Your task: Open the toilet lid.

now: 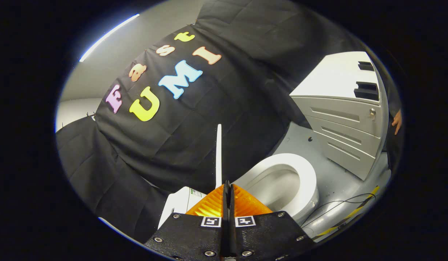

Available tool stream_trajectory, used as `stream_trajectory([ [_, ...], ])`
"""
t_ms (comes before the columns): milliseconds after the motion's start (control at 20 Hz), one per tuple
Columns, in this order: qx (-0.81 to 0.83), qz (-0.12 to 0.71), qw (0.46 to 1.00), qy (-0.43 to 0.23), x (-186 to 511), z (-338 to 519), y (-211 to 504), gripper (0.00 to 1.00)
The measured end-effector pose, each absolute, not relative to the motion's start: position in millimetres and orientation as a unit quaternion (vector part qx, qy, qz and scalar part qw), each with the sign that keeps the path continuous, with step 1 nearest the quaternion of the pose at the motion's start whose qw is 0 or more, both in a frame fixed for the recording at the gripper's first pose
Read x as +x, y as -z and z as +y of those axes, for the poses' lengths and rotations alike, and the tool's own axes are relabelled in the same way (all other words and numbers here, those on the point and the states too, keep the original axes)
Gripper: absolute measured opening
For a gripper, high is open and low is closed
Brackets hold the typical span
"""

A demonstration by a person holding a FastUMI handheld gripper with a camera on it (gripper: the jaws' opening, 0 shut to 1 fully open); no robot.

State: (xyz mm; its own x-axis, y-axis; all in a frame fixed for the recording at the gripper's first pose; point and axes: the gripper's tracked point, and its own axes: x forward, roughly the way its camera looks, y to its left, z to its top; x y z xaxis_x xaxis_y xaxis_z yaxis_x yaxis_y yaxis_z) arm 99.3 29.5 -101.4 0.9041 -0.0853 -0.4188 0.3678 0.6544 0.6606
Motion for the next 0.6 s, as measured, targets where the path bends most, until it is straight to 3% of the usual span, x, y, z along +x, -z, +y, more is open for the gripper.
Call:
stream_trajectory([
  [600, 0.289, 0.164, 0.939, 0.094, 119, 84, 51, 0.00],
])
